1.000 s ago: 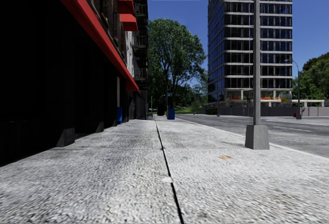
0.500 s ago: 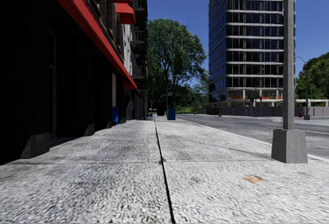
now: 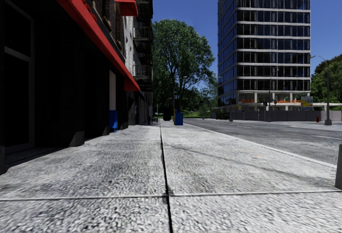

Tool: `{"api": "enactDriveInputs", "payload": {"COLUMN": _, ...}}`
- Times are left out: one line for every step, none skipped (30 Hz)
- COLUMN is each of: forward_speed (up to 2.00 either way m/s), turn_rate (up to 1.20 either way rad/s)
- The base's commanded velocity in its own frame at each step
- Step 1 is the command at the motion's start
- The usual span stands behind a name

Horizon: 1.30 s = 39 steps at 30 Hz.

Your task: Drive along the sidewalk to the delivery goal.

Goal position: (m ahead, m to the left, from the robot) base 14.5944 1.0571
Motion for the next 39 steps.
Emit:
{"api": "enactDriveInputs", "payload": {"forward_speed": 2.00, "turn_rate": 0.00}}
{"api": "enactDriveInputs", "payload": {"forward_speed": 2.00, "turn_rate": 0.00}}
{"api": "enactDriveInputs", "payload": {"forward_speed": 2.00, "turn_rate": 0.00}}
{"api": "enactDriveInputs", "payload": {"forward_speed": 2.00, "turn_rate": 0.00}}
{"api": "enactDriveInputs", "payload": {"forward_speed": 2.00, "turn_rate": 0.00}}
{"api": "enactDriveInputs", "payload": {"forward_speed": 2.00, "turn_rate": 0.00}}
{"api": "enactDriveInputs", "payload": {"forward_speed": 2.00, "turn_rate": 0.00}}
{"api": "enactDriveInputs", "payload": {"forward_speed": 2.00, "turn_rate": 0.00}}
{"api": "enactDriveInputs", "payload": {"forward_speed": 2.00, "turn_rate": 0.00}}
{"api": "enactDriveInputs", "payload": {"forward_speed": 2.00, "turn_rate": 0.00}}
{"api": "enactDriveInputs", "payload": {"forward_speed": 2.00, "turn_rate": 0.00}}
{"api": "enactDriveInputs", "payload": {"forward_speed": 2.00, "turn_rate": 0.00}}
{"api": "enactDriveInputs", "payload": {"forward_speed": 2.00, "turn_rate": 0.00}}
{"api": "enactDriveInputs", "payload": {"forward_speed": 2.00, "turn_rate": 0.00}}
{"api": "enactDriveInputs", "payload": {"forward_speed": 2.00, "turn_rate": 0.00}}
{"api": "enactDriveInputs", "payload": {"forward_speed": 2.00, "turn_rate": 0.06}}
{"api": "enactDriveInputs", "payload": {"forward_speed": 2.00, "turn_rate": 0.12}}
{"api": "enactDriveInputs", "payload": {"forward_speed": 2.00, "turn_rate": 0.13}}
{"api": "enactDriveInputs", "payload": {"forward_speed": 2.00, "turn_rate": 0.13}}
{"api": "enactDriveInputs", "payload": {"forward_speed": 2.00, "turn_rate": 0.13}}
{"api": "enactDriveInputs", "payload": {"forward_speed": 2.00, "turn_rate": 0.14}}
{"api": "enactDriveInputs", "payload": {"forward_speed": 2.00, "turn_rate": 0.16}}
{"api": "enactDriveInputs", "payload": {"forward_speed": 2.00, "turn_rate": 0.24}}
{"api": "enactDriveInputs", "payload": {"forward_speed": 2.00, "turn_rate": 0.27}}
{"api": "enactDriveInputs", "payload": {"forward_speed": 2.00, "turn_rate": 0.27}}
{"api": "enactDriveInputs", "payload": {"forward_speed": 2.00, "turn_rate": 0.27}}
{"api": "enactDriveInputs", "payload": {"forward_speed": 2.00, "turn_rate": 0.28}}
{"api": "enactDriveInputs", "payload": {"forward_speed": 2.00, "turn_rate": 0.17}}
{"api": "enactDriveInputs", "payload": {"forward_speed": 2.00, "turn_rate": 0.17}}
{"api": "enactDriveInputs", "payload": {"forward_speed": 2.00, "turn_rate": 0.02}}
{"api": "enactDriveInputs", "payload": {"forward_speed": 2.00, "turn_rate": 0.00}}
{"api": "enactDriveInputs", "payload": {"forward_speed": 2.00, "turn_rate": 0.00}}
{"api": "enactDriveInputs", "payload": {"forward_speed": 2.00, "turn_rate": 0.00}}
{"api": "enactDriveInputs", "payload": {"forward_speed": 2.00, "turn_rate": 0.00}}
{"api": "enactDriveInputs", "payload": {"forward_speed": 2.00, "turn_rate": 0.00}}
{"api": "enactDriveInputs", "payload": {"forward_speed": 2.00, "turn_rate": 0.00}}
{"api": "enactDriveInputs", "payload": {"forward_speed": 2.00, "turn_rate": 0.00}}
{"api": "enactDriveInputs", "payload": {"forward_speed": 2.00, "turn_rate": 0.00}}
{"api": "enactDriveInputs", "payload": {"forward_speed": 2.00, "turn_rate": 0.00}}
